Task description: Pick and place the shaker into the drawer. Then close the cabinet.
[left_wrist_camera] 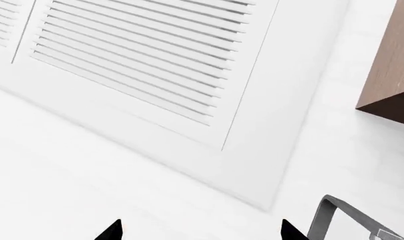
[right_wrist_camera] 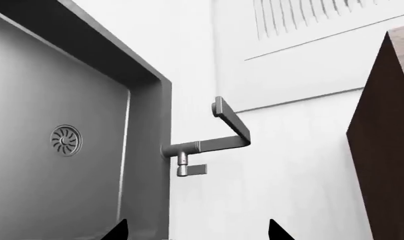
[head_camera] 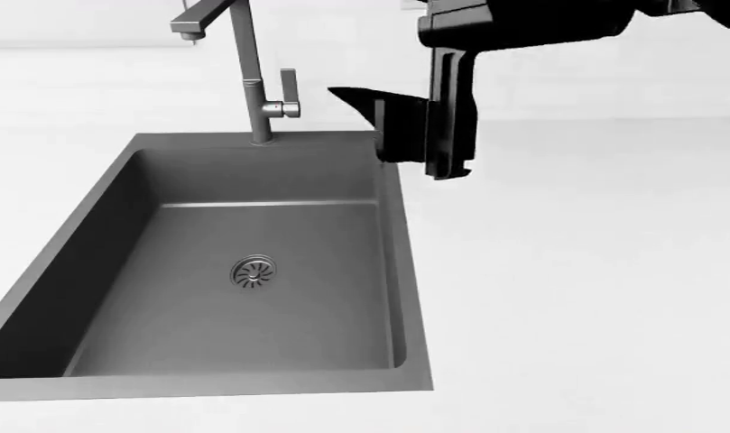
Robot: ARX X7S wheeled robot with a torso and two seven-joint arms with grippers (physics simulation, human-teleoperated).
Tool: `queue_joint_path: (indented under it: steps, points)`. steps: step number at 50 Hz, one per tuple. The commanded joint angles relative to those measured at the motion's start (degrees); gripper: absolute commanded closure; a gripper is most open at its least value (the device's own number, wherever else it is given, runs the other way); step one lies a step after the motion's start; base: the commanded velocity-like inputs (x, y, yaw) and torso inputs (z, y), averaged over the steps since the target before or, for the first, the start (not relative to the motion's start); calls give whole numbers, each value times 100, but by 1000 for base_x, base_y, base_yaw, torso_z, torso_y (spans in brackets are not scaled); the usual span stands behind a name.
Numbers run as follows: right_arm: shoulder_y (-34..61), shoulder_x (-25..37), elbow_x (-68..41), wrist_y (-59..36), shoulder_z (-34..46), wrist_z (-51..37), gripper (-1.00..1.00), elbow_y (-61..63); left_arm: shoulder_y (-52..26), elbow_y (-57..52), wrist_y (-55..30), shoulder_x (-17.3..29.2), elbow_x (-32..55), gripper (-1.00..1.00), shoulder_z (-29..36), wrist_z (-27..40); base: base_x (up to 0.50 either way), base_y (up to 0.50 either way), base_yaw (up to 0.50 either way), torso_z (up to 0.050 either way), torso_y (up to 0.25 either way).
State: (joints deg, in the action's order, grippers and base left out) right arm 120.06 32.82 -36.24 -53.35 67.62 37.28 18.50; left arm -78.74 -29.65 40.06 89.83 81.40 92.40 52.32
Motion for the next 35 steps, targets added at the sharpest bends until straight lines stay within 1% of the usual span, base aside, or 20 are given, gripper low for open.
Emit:
queue_joint_path:
  steps: [1,6,11,13,18,20,23,25,27,28,29,31,32,33,35]
  points:
    - [911,-598,39,425,-561,658,-100,-1133,132,-33,210,17,-79,-100,110,25,0,0,0,0,0]
    - [1213,-775,65,680,-921,882,-100,-1921,154,-16,232,17,-90,-100,120,32,0,0,0,0,0]
    - [1428,-988,410,987,-1093,1045,-100,-2676,189,-10,248,17,-132,-100,143,44,0,0,0,0,0]
    - [1467,-1163,663,1088,-1315,1100,-100,-3138,199,-6,255,17,-136,-100,148,44,0,0,0,0,0]
    - [1481,-1754,1563,1093,-2265,1013,-100,-4345,228,23,289,17,-137,-100,166,33,0,0,0,0,0]
    - [1479,-2000,2111,1238,-2353,946,-100,-5043,256,25,330,17,-155,-100,189,38,0,0,0,0,0]
    - [1445,-2125,2648,1841,-2146,982,-100,-5696,293,24,374,17,-173,-100,220,40,0,0,0,0,0]
    - [1444,-2194,2638,2035,-2307,1009,-100,-6050,306,23,380,17,-172,-100,228,33,0,0,0,0,0]
    - [1482,-2333,2917,2296,-2435,921,-100,-6597,314,37,378,17,-158,-100,232,17,0,0,0,0,0]
    - [1489,-2448,3252,2407,-2561,959,-100,-6914,319,43,377,17,-155,-100,235,11,0,0,0,0,0]
    - [1492,-2633,3870,2483,-2964,1030,-100,-7324,324,47,374,17,-149,-100,238,6,0,0,0,0,0]
    - [1494,-2981,5390,2571,-4095,1138,-100,-8114,340,46,381,17,-159,-100,250,7,0,0,0,0,0]
    - [1494,-3074,6006,2570,-4610,1024,-100,-8415,352,45,392,17,-166,-100,260,10,0,0,0,0,0]
    - [1494,-3135,6472,2479,-5021,949,-100,-8613,365,45,405,17,-174,-100,270,13,0,0,0,0,0]
    - [1494,-3152,6938,2259,-5622,640,-100,-8910,418,69,473,17,-208,-100,319,20,0,0,0,0,0]
